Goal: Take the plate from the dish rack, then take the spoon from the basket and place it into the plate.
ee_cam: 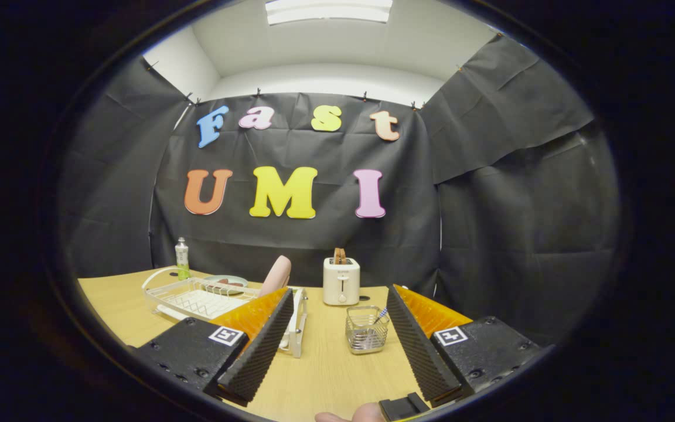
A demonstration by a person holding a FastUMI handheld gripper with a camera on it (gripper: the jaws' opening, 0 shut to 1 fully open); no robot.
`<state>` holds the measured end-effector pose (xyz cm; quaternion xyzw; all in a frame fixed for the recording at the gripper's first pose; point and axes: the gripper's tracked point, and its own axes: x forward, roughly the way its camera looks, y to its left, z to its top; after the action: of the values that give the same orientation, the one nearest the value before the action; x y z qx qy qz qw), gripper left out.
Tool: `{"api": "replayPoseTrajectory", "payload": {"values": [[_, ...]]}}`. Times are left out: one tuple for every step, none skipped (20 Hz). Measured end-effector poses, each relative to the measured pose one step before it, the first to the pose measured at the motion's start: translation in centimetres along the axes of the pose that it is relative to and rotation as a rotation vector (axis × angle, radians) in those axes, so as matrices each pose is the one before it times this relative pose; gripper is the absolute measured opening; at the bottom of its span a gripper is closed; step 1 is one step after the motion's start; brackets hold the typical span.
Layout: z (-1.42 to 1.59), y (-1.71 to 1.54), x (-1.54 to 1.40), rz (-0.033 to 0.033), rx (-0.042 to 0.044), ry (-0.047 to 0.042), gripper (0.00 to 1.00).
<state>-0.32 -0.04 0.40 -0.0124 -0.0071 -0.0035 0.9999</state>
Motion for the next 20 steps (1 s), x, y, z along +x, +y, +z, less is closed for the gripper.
{"api": "replayPoseTrajectory", "payload": {"values": [[-0.03,-0.064,-0.022,-0.00196,-0.00014,-0.00105,1.0],[0.159,-0.043,-0.013,-0.00093,0.00003,-0.00296,1.0],[0.098,-0.041,-0.073,-0.00102,0.00095,-0.00217,1.0],[0.037,0.107,0.027,0.00302,-0.00031,0.00288,1.0],[-0.018,0.209,0.037,0.00578,0.00101,0.0019,1.0],[0.004,0.153,0.067,0.00309,-0.00042,0.00309,1.0],[0.039,-0.005,0.139,0.00187,-0.00053,0.00143,1.0],[0.158,0.119,0.192,0.00403,0.00131,-0.00032,1.0],[0.155,0.223,0.2,0.00604,0.00182,0.00163,1.0],[0.237,0.208,0.34,0.00558,0.00019,0.00061,1.0],[0.349,0.114,0.347,0.00439,0.00056,0.00012,1.0],[0.483,0.252,0.442,0.00752,0.00224,-0.00146,1.0],[0.223,0.433,0.549,0.01277,0.00086,0.0094,1.0],[0.275,0.413,0.394,0.01632,0.00127,0.01224,1.0],[0.341,0.256,0.575,0.01359,-0.00128,0.01538,1.0],[0.588,0.305,0.603,0.01149,-0.00085,0.0118,1.0],[0.751,0.286,0.564,0.01276,-0.00593,0.01221,1.0],[0.92,0.28,0.763,0.00968,-0.01451,0.01168,1.0],[0.713,0.172,0.984,0.00857,-0.01556,0.02245,1.0],[1.214,0.45,0.909,0.02099,0.00097,0.00768,1.0]]}}
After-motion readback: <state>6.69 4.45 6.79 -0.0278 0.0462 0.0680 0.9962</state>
